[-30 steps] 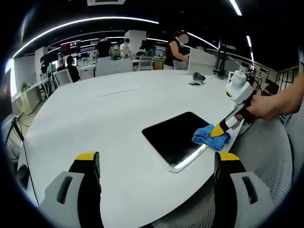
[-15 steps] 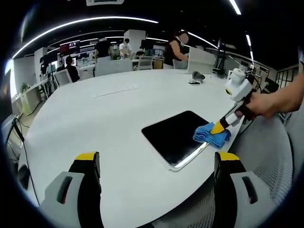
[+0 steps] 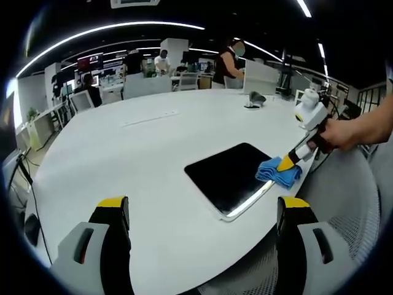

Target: Wipe the mirror surface with the cleaning cloth until all visible marks leave the cleaned area.

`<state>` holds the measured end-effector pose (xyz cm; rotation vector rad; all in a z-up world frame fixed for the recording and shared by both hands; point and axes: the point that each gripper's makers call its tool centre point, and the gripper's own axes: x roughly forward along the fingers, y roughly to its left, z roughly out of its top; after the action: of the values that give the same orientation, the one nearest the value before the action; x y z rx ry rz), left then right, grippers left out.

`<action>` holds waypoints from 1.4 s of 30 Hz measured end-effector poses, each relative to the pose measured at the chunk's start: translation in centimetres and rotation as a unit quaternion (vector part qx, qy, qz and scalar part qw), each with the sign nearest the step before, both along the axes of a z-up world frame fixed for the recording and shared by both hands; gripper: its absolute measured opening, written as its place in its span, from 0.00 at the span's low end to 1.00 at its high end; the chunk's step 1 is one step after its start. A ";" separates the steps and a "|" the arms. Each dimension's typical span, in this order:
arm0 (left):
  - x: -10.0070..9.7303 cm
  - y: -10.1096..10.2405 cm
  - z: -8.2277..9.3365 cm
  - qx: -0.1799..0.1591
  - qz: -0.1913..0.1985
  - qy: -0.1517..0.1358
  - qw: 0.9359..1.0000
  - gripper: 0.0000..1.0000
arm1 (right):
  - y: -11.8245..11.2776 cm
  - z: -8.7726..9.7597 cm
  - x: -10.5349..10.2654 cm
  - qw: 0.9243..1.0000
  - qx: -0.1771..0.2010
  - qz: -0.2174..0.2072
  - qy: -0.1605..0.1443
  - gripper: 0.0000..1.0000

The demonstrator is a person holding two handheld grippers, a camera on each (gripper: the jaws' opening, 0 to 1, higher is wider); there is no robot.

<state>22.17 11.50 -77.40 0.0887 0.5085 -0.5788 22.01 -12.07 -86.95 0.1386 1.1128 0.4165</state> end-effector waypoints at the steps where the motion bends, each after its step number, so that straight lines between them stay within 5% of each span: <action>1: 0.0 0.0 0.0 -0.001 0.000 0.000 1.000 0.99 | -0.2 0.0 0.0 1.000 -0.001 -0.001 0.000 0.00; 26: 0.5 -0.1 -0.3 0.002 0.010 0.005 1.000 0.99 | -1.6 0.0 0.6 1.000 -0.001 -0.022 0.000 0.00; 42: 0.7 0.5 -0.5 -0.006 0.022 0.010 1.000 0.99 | -1.7 0.0 2.9 0.999 -0.008 -0.035 -0.004 0.00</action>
<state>22.83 12.03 -77.94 0.0602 0.5261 -0.5401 24.96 -13.77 -86.97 0.1617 1.0995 0.3449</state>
